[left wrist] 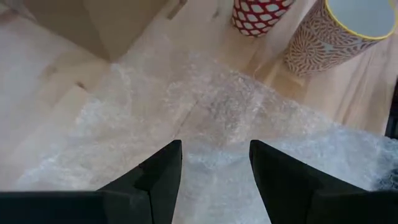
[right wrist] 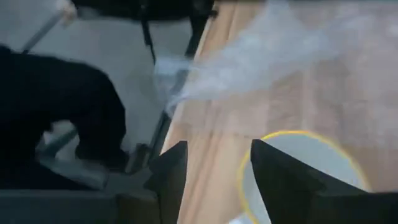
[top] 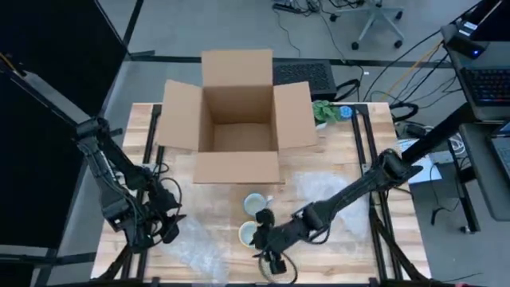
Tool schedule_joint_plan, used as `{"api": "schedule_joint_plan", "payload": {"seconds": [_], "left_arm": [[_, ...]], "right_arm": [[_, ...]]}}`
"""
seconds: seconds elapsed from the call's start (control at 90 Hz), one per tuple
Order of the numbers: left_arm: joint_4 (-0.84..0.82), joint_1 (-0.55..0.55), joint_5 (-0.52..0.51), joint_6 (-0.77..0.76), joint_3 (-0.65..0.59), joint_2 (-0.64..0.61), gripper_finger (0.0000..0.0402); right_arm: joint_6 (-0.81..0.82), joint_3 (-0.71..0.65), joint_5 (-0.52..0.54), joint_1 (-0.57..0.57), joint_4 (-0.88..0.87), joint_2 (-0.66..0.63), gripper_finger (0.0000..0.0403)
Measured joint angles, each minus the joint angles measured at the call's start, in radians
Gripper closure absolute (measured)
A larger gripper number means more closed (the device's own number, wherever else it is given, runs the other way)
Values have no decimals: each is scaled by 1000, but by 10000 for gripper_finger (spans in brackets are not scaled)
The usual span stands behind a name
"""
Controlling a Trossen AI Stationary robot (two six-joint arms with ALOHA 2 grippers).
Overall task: Wrap mug
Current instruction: Wrap the yellow mug with bubble wrap
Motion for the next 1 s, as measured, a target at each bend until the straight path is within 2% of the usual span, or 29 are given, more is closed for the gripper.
{"api": "schedule_joint_plan", "payload": {"seconds": [0.1,0.389,0.644,0.856,1.0], "left_arm": [[0,0,0,0,0,0,223],[6,0,-2,40,0,0,223],[16,0,-5,79,0,0,223],[16,0,-6,80,0,0,223],[17,0,-6,93,0,0,223]], "right_arm": [[25,98,6,-4,-123,63,238],[104,305,61,-3,-292,188,238],[170,344,58,-27,-418,264,238],[161,345,58,-41,-414,296,239],[136,345,58,-46,-416,311,256]]}}
